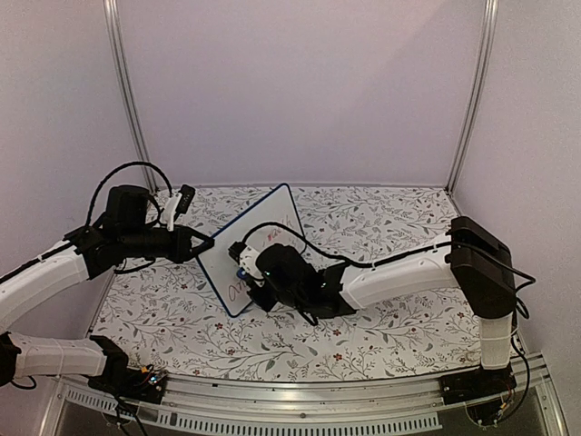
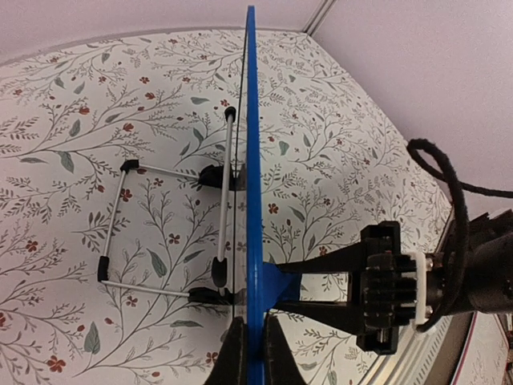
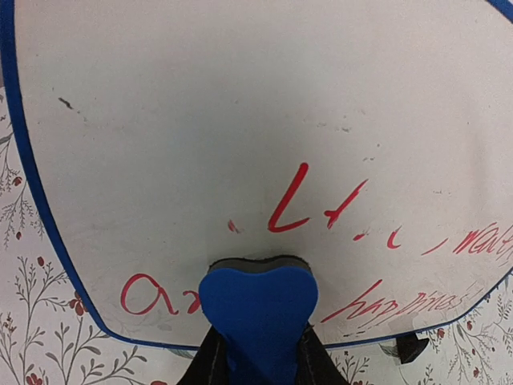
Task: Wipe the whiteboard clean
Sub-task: Erase the center of the board.
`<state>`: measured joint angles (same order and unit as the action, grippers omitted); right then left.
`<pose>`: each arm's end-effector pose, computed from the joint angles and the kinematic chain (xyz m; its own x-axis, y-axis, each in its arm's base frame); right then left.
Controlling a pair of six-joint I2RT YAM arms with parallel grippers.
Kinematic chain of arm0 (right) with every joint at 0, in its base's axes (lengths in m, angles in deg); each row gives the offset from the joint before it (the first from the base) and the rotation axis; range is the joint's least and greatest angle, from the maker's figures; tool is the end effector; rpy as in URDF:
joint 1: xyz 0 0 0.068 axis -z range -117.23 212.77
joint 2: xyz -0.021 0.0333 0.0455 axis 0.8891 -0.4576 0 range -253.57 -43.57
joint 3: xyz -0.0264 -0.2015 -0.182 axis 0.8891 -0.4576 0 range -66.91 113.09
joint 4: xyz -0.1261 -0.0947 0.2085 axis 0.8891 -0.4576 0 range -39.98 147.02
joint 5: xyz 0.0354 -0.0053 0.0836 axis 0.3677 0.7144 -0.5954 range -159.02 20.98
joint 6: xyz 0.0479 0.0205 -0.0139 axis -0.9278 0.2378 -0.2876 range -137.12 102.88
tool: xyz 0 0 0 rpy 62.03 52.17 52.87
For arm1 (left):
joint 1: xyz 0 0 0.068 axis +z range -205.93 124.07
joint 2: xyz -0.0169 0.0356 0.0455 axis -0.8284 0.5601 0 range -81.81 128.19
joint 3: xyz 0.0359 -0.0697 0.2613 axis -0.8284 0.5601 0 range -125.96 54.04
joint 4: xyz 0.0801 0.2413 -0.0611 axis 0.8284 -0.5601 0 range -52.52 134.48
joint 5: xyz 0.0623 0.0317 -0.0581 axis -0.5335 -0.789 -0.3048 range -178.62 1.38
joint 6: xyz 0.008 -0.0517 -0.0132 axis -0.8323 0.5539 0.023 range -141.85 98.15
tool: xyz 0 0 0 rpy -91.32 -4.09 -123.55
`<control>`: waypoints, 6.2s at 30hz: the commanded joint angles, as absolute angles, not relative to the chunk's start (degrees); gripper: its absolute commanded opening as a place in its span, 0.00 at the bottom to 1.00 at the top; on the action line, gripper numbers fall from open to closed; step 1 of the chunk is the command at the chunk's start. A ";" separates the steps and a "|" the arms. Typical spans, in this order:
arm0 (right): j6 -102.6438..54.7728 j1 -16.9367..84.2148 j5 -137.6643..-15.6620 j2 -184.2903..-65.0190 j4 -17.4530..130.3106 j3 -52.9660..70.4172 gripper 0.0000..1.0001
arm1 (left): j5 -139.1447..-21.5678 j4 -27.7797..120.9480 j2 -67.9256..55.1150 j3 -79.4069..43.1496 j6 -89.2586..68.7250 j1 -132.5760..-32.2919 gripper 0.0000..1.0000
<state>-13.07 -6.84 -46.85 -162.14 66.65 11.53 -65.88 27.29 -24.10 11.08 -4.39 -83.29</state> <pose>0.1743 0.4306 0.1791 -0.1231 -0.5188 -0.8460 -0.7653 0.5923 -0.2519 0.1908 -0.1140 0.2757 -0.6628 0.0315 -0.7482 0.5413 0.7106 -0.4496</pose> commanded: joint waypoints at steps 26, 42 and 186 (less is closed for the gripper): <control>-14.28 -4.62 -53.53 -161.86 67.97 13.44 0.16 | -62.27 29.87 -25.30 11.32 -4.01 -83.74 0.00; -12.89 -6.40 -50.31 -161.94 67.65 19.13 0.16 | -62.44 29.89 -24.95 11.30 -3.93 -83.76 0.00; -17.75 0.92 -56.43 -158.41 71.52 11.56 0.16 | -61.99 29.88 -24.64 11.41 -3.77 -83.80 0.00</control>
